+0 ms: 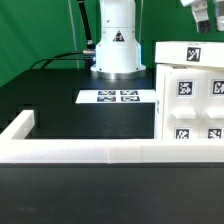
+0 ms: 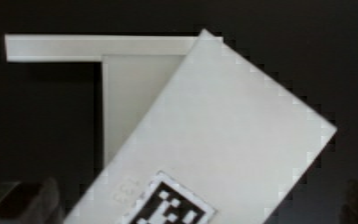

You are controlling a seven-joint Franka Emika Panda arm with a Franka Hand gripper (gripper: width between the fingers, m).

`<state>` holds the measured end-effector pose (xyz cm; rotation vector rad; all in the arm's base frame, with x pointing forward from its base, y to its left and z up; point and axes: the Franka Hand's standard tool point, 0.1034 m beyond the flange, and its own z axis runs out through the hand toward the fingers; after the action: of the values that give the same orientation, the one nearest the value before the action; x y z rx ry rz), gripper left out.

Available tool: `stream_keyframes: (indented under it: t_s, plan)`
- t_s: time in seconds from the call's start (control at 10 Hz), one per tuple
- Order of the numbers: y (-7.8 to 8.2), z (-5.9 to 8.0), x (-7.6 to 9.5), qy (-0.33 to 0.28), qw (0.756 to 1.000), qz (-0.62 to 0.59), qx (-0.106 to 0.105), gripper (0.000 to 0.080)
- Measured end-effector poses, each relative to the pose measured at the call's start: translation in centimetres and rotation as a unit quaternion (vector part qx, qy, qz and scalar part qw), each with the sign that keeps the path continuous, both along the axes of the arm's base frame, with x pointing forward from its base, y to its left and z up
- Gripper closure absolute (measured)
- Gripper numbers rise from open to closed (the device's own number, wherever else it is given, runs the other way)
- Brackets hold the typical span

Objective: Assemble cabinet

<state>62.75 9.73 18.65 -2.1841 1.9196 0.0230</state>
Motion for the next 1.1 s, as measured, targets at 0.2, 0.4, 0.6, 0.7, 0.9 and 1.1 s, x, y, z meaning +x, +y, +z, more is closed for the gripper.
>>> stream_keyframes:
  t_s: [0.2, 0.4, 0.6, 0.7, 0.9, 1.1]
  plan:
    - [0.02, 0.0, 0.08, -0.021, 0.994, 0.107, -0.016, 0.0002]
    - [0.07, 0.0, 0.28, -0.039, 0.977, 0.207, -0.036, 0.0002]
    - [-0.06, 0.0, 0.3, -0.057, 0.949, 0.306, -0.052, 0.0002]
    - [-0.09, -0.01, 0.31, -0.06, 0.942, 0.325, -0.055, 0.0002]
    - [-0.15, -0.01, 0.32, -0.07, 0.92, 0.379, -0.063, 0.0002]
    - [-0.36, -0.05, 0.28, -0.082, 0.85, 0.511, -0.097, 0.0002]
